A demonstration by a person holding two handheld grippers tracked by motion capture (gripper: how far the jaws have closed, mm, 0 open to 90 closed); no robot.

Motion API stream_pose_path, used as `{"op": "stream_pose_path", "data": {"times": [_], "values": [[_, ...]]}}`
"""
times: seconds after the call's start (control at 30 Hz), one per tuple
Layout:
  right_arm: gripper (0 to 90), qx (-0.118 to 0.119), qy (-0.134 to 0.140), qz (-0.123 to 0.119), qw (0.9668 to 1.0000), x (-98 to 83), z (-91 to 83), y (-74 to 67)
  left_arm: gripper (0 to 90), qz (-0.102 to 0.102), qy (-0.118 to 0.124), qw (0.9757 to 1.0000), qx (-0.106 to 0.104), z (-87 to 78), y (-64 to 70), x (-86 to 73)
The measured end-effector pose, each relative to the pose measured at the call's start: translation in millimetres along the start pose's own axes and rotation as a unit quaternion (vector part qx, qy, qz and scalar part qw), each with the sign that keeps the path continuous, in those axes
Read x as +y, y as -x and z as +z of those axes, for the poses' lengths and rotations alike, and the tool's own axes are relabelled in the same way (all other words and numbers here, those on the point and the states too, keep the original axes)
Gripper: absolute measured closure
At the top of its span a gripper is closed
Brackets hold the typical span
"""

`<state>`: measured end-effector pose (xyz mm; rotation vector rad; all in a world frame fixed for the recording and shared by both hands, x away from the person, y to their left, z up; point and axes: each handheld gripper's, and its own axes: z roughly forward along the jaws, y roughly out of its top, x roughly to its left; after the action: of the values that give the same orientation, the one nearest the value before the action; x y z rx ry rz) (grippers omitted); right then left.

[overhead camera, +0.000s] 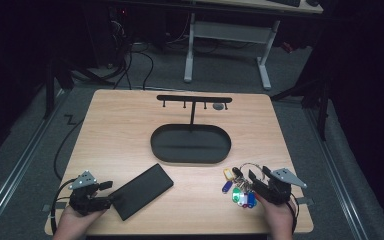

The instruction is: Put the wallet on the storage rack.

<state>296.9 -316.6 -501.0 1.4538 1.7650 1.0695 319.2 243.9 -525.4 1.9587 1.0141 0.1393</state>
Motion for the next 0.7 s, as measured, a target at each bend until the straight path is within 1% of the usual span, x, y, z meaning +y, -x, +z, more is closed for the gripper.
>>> {"op": "stream_pose_path", "data": {"times": [0.1,0.2,0.3,0.4,0.47,0.63,0.7], "values": [[41.9,0.001,-0.001,0.002,1.0000,-0.3,0.0,1.4,34.8,-0.002,-0.006,1.0000,0.001,1.7,-0.2,-0.5],[41.9,0.003,-0.004,0.004,1.0000,-0.6,1.1,0.3,35.0,0.004,-0.011,0.9999,-0.002,3.6,1.2,-0.8],[41.8,0.004,-0.005,-0.002,1.0000,-0.6,2.5,-1.1,35.0,0.009,-0.019,0.9998,0.001,5.9,2.3,-1.3],[41.8,0.006,-0.009,-0.002,0.9999,-0.5,3.2,-2.3,35.1,0.005,-0.020,0.9998,-0.005,6.6,0.9,-1.8],[41.6,0.006,-0.009,-0.006,0.9999,-0.3,3.7,-2.4,35.7,-0.002,-0.021,0.9997,-0.014,7.6,-0.2,-2.4],[41.5,0.007,-0.012,-0.005,0.9999,-0.9,4.8,-2.0,35.7,-0.009,-0.021,0.9995,-0.019,8.6,-1.5,-3.2],[41.5,0.008,-0.012,-0.005,0.9999,-1.0,4.7,-2.3,36.1,-0.011,-0.022,0.9994,-0.025,9.6,-1.4,-3.6]]}}
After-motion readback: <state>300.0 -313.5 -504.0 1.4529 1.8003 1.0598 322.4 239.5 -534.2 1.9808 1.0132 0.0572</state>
